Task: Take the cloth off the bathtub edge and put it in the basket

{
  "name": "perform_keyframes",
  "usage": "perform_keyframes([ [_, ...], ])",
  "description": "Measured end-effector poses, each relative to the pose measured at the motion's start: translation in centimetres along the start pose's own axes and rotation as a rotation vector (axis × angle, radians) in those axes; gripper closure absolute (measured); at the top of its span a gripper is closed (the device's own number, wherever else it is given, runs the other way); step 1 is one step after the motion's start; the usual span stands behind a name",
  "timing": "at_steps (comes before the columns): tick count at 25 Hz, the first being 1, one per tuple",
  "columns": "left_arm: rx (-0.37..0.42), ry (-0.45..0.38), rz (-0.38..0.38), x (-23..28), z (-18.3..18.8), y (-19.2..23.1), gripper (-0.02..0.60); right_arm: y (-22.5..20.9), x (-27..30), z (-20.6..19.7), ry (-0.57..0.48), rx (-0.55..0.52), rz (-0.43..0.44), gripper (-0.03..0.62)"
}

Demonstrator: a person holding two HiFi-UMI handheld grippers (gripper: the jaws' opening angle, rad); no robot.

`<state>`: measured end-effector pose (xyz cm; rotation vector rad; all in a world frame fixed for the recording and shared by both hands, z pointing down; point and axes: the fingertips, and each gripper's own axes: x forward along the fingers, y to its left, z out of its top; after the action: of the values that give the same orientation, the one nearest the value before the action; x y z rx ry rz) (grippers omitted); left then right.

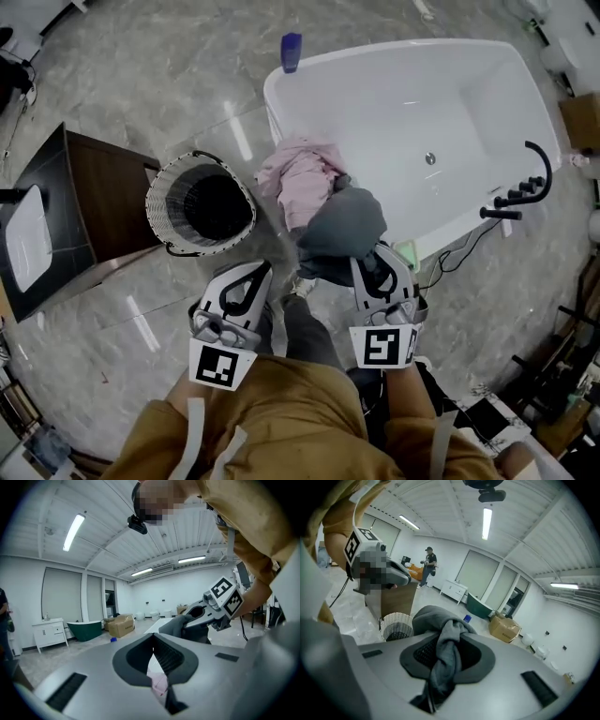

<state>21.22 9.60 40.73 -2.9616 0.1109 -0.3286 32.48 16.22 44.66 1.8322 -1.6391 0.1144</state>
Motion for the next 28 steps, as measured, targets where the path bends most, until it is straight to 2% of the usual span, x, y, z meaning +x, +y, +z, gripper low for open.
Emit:
perform_keyframes([
  [7,0.045,-0.058,0.019,-1.0,4.6,0.0,0.575,-2.8,-6.0,3.8,-0.023,0.002,-0.065,0.516],
  [18,0.095,-0.089,0.031,-1.2,7.4,-0.5,0.575,-3.5,-8.0,6.3,-0.087,-0.012,-0.081,0.516],
  [25,0.139,-0.075,0.119,-2.9,7.8,1.6,0.575,-3.8,-7.6,9.8,-0.166,-0.045,-0.048,0.516],
  [28,0.16,-0.045,0.19,-4.3,7.3,2.8,0.575,-3.5,-6.9,11.4,-0.201,-0.055,-0.005,0.516],
])
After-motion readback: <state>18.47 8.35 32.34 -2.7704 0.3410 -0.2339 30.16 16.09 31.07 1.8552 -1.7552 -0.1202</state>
